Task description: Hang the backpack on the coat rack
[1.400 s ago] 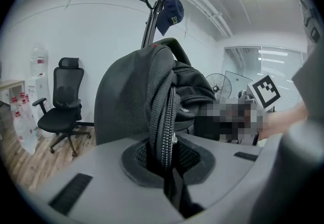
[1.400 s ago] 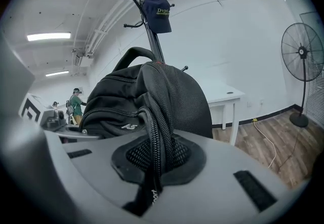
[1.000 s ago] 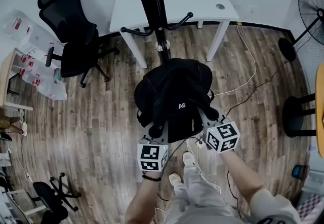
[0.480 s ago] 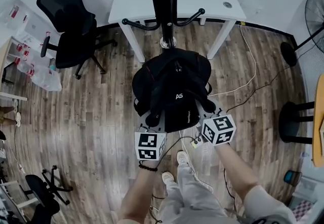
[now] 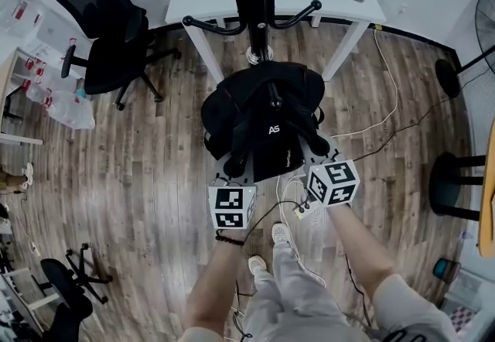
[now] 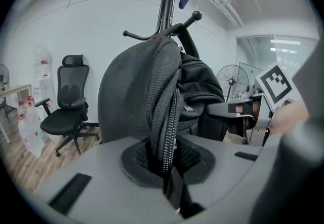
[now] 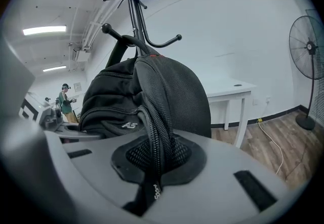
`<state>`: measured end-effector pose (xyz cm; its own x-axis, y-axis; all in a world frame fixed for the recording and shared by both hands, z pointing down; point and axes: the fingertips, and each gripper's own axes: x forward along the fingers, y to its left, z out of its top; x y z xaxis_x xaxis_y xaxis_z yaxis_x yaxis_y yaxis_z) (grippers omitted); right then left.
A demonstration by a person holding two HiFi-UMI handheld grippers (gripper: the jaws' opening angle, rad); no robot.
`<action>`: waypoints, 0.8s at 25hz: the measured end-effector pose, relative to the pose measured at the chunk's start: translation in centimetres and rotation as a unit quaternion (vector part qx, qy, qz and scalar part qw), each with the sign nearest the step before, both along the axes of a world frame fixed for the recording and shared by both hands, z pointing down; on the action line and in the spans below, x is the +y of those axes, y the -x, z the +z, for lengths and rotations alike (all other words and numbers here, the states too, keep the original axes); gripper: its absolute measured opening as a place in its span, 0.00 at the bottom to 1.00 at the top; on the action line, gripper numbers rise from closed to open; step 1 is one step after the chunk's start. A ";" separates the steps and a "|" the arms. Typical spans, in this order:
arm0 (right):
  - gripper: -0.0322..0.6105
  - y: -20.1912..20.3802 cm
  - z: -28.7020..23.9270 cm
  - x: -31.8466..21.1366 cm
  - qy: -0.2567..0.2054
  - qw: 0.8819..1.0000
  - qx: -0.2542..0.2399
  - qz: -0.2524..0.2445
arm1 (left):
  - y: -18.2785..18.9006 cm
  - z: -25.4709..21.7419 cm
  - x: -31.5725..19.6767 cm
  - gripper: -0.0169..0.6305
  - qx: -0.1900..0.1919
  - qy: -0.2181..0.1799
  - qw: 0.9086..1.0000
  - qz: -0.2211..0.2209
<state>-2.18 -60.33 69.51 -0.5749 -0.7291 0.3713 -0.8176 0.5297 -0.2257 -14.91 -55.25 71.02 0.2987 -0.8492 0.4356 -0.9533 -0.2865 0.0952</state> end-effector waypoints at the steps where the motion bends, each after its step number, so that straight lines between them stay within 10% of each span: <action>1: 0.10 0.0 0.3 -0.1 -0.003 1.000 0.002 0.002 | 0.0 0.3 -0.2 0.07 -0.003 -0.005 1.000 -0.003; 20: 0.29 -3.4 1.6 6.3 -0.021 0.999 0.016 0.034 | 2.3 2.9 4.9 0.32 -0.041 -0.012 0.999 -0.026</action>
